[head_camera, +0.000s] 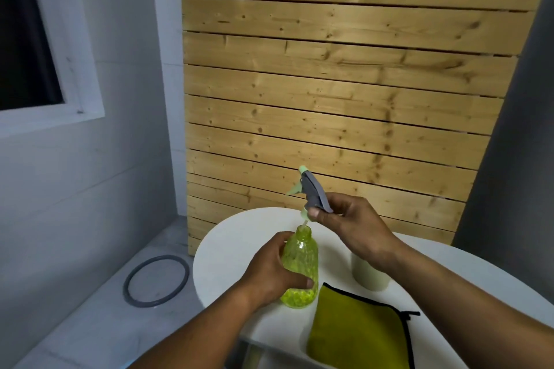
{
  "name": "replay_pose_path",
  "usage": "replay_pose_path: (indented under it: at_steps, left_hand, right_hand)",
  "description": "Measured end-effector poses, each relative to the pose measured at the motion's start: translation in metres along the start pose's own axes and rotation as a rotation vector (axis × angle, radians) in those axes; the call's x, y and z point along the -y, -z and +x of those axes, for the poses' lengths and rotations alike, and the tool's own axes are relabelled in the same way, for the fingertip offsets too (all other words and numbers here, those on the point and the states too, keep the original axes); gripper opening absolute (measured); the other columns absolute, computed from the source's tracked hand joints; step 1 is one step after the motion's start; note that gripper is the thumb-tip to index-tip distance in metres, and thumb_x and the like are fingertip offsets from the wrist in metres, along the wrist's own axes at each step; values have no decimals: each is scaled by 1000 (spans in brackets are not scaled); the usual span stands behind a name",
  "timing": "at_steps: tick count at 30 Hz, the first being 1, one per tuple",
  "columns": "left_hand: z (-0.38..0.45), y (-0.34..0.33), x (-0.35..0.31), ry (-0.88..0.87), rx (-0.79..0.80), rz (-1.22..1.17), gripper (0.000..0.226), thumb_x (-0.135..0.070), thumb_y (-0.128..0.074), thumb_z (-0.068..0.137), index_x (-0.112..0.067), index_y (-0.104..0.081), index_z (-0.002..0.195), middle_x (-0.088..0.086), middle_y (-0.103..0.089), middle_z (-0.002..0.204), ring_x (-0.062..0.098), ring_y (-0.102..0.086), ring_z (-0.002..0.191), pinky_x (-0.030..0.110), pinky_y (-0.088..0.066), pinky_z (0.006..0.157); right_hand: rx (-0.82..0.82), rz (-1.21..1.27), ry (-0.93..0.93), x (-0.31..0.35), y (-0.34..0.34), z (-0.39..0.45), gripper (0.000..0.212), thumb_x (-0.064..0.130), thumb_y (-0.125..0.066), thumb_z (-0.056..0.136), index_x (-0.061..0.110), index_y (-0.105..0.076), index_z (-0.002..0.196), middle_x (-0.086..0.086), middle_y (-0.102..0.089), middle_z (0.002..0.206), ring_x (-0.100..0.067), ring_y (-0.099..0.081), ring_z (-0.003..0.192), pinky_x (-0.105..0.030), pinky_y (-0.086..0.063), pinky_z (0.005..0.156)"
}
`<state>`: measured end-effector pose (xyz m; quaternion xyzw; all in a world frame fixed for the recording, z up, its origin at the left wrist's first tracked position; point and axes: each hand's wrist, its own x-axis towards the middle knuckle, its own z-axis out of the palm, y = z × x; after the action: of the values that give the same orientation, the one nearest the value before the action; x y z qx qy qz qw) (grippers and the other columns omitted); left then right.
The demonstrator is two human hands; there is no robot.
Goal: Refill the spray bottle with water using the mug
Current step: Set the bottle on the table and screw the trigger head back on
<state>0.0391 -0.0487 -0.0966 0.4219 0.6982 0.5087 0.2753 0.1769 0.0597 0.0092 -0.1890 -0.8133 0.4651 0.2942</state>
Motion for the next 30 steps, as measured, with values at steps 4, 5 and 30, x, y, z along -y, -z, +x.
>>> replay_pose_path:
  at_steps: [4, 5, 30]
  left_hand:
    - [-2, 10, 7, -17, -42, 15, 88, -36, -95, 42, -42, -56, 121, -8, -69, 115, 14, -67, 108, 44, -56, 97]
    - [-2, 13, 9, -19, -53, 18, 88, -36, -95, 42, -42, -56, 121, -8, -69, 115, 14, -67, 108, 44, -57, 97]
    - [-23, 36, 20, -42, -64, -109, 86, -32, -95, 59, -38, -53, 134, -12, -66, 126, 6, -62, 117, 32, -54, 101]
  right_hand:
    - [47, -31, 17, -4, -7, 6, 17, 19, -68, 92, 18, -74, 108, 0, -75, 104, -17, -67, 101, -30, -50, 91]
    - [61, -48, 23, -5, -10, 8, 18, 19, -67, 92, 19, -73, 109, 1, -75, 105, -17, -67, 102, -34, -50, 94]
    - [353, -277, 132, -7, -34, 22, 31, 22, -62, 96, 33, -61, 125, 14, -69, 111, -6, -62, 106, -29, -47, 93]
